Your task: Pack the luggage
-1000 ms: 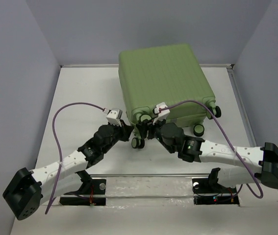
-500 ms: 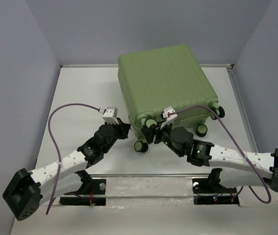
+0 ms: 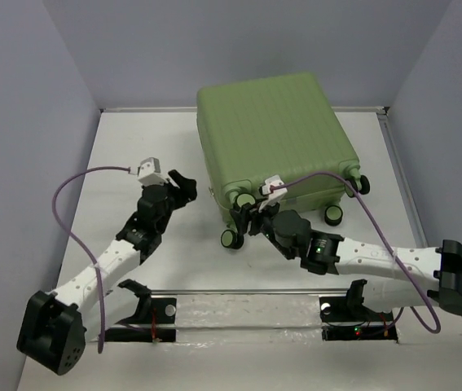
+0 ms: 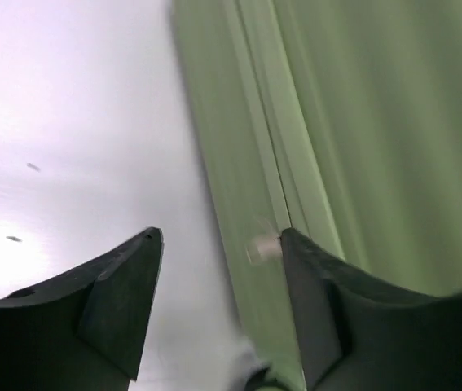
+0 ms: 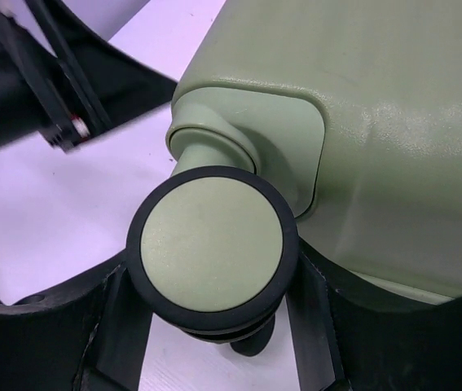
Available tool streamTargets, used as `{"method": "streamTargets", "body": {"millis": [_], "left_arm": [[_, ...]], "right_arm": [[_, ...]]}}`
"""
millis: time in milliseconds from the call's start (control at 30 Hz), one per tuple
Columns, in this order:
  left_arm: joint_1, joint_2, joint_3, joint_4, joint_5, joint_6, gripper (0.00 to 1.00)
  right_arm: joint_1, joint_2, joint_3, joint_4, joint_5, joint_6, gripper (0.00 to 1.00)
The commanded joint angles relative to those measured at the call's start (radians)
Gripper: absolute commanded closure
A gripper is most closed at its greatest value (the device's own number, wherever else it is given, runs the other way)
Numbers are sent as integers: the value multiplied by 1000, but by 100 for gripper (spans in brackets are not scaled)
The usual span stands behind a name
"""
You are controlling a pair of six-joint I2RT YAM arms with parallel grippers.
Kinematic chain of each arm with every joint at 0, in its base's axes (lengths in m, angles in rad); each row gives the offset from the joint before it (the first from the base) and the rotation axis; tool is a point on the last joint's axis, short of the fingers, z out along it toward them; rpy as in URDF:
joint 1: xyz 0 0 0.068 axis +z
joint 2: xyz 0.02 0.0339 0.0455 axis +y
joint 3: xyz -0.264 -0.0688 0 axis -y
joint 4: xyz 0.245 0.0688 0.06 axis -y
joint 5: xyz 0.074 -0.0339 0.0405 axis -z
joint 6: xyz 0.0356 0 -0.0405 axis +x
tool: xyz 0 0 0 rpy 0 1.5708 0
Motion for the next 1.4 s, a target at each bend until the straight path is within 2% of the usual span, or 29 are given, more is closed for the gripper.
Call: {"method": "streamTargets", "body": {"millis": [0,100,200,233,300,333,400,433,500,667,967,1067,1167,1367], "left_arm": [[83,-260,26,-15,-154,-19,1],[83,-435,80,-82,-127,11,1],[83,-517,184,-186,-67,68,1],[83,-526,242,-252,-44,77,1],[83,-531,289,-311,-15,100,1],[83,-534,322,-329,11,108,1],[83,-554,341,-409,28,117,1],[83,-561,347,-443,37,126,1],[83,-589,347,-464,50,134,1],[83,-626,356,-520,45,156,1],[83,-657,442,-602,100,209,1],[83,-686,467,-616,88,226,1],[83,-713,467,-618,73,231,1],[83,-695,438,-598,85,217,1]], "right_arm": [[83,70,110,125,-89,3,93],[114,132,162,136,-89,-12,93],[157,216,242,134,-65,-37,93],[157,256,284,110,-33,-35,89],[166,290,329,56,3,-22,69],[166,304,354,18,44,-11,52],[166,292,348,11,72,-5,33],[166,281,334,7,92,-2,17],[166,232,329,-16,121,-2,1],[166,77,294,-113,163,-19,0],[166,-360,144,-266,114,-26,0],[166,-557,86,-289,130,-20,0],[166,-680,30,-326,178,1,0],[166,-739,-22,-325,259,8,0]]}}
